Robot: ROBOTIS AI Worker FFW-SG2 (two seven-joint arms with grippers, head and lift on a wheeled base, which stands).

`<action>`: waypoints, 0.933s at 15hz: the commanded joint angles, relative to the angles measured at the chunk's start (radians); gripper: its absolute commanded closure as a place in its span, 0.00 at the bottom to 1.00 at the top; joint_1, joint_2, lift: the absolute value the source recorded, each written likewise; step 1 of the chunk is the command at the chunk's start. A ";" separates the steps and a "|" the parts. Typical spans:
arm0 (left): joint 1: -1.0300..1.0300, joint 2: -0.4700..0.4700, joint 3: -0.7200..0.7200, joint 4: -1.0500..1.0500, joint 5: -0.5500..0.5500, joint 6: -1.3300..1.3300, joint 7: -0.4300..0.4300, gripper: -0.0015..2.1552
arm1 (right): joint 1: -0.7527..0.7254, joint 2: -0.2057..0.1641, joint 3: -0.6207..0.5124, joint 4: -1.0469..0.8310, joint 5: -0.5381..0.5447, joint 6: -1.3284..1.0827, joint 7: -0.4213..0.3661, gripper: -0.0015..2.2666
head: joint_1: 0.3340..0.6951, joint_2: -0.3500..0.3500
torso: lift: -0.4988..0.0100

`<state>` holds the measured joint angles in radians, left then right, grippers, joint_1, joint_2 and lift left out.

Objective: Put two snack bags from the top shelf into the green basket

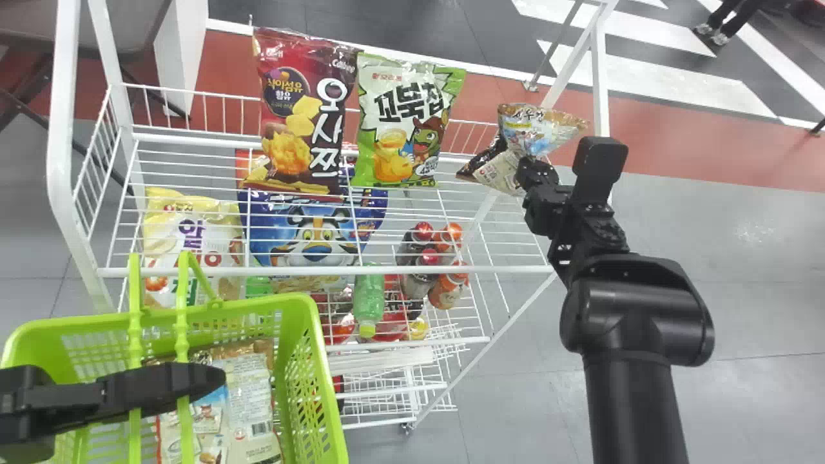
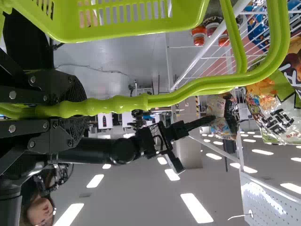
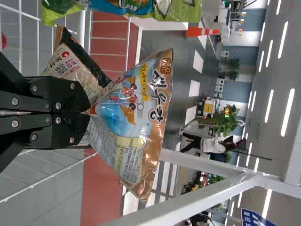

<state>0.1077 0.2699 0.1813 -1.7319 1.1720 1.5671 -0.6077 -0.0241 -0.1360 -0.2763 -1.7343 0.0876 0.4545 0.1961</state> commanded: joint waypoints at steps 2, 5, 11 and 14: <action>0.001 0.000 0.004 0.002 0.000 0.004 -0.003 0.99 | 0.059 0.016 0.026 -0.175 -0.008 0.149 0.005 0.99 | 1.00 0.00 | 0.98; 0.001 0.000 0.006 0.002 0.002 0.004 -0.004 0.99 | 0.128 0.019 0.063 -0.355 -0.040 0.346 0.005 0.99 | 1.00 0.00 | 0.98; 0.015 0.000 0.018 0.002 0.005 0.004 -0.009 0.99 | 0.259 0.022 0.146 -0.709 -0.126 0.735 0.031 0.99 | 1.00 0.04 | 0.98; 0.021 -0.001 0.020 -0.003 0.006 0.004 -0.010 0.99 | 0.277 0.021 0.200 -0.771 -0.200 0.870 0.051 0.99 | 1.00 0.13 | 0.98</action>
<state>0.1265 0.2692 0.2004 -1.7336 1.1767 1.5670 -0.6174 0.2437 -0.1137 -0.1104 -2.4795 -0.0941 1.2690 0.2426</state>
